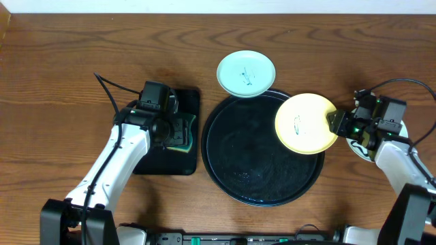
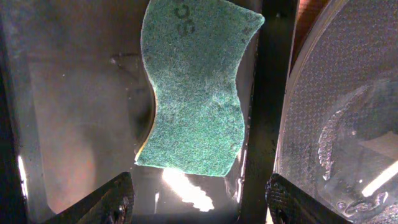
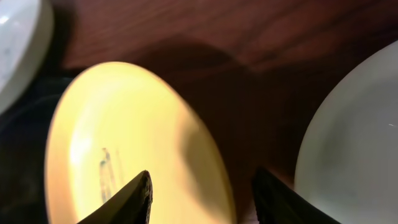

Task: Clean dirty plates on tray and stack at the side
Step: 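Grip the yellow plate rim and slide it onto the round tray center, then lift the sponge from the black tray with the left gripper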

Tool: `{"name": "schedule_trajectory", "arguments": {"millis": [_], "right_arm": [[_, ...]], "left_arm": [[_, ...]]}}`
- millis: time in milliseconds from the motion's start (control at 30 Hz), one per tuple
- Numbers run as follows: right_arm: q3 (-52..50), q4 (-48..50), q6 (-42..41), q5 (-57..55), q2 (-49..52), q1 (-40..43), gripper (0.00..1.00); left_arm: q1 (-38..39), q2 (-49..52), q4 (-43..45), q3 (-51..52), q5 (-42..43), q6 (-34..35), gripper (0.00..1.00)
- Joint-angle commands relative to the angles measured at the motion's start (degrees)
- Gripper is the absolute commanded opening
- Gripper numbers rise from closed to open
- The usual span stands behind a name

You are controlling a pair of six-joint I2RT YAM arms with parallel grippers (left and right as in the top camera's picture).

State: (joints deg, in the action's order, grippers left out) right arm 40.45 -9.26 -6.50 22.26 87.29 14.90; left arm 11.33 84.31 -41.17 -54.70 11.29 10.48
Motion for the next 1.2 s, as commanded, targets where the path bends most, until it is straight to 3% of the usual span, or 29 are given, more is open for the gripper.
{"name": "schedule_trajectory", "arguments": {"millis": [0, 200, 400, 700, 900, 1033, 1167], "right_arm": [[-0.07, 0.96, -1.62, -1.22, 1.97, -0.33, 0.46], [-0.07, 0.92, -2.91, -0.76, 2.23, -0.37, 0.17], [-0.07, -1.16, -2.91, -0.79, 2.23, -0.37, 0.01], [-0.07, -5.64, -2.89, 12.5, 2.14, -0.92, 0.01], [-0.07, -8.5, -2.89, 13.94, 1.81, -5.09, 0.01], [-0.07, -11.43, -3.1, 6.95, 1.84, -10.29, 0.01], [-0.11, -14.38, -6.16, -7.37, 1.86, -17.75, 0.01]], "left_arm": [[-0.28, -0.09, -0.24, 0.28, 0.07, -0.15, 0.69], [-0.28, -0.09, -0.22, 0.28, 0.07, -0.15, 0.69], [-0.28, -0.09, -0.24, 0.28, 0.07, -0.15, 0.69], [-0.28, -0.09, -0.35, 0.28, 0.07, -0.15, 0.69], [-0.28, -0.09, -0.37, 0.28, 0.07, -0.15, 0.69], [-0.28, -0.09, -0.35, 0.28, 0.07, -0.15, 0.69], [-0.28, -0.07, -0.26, 0.28, 0.04, -0.17, 0.69]]}}
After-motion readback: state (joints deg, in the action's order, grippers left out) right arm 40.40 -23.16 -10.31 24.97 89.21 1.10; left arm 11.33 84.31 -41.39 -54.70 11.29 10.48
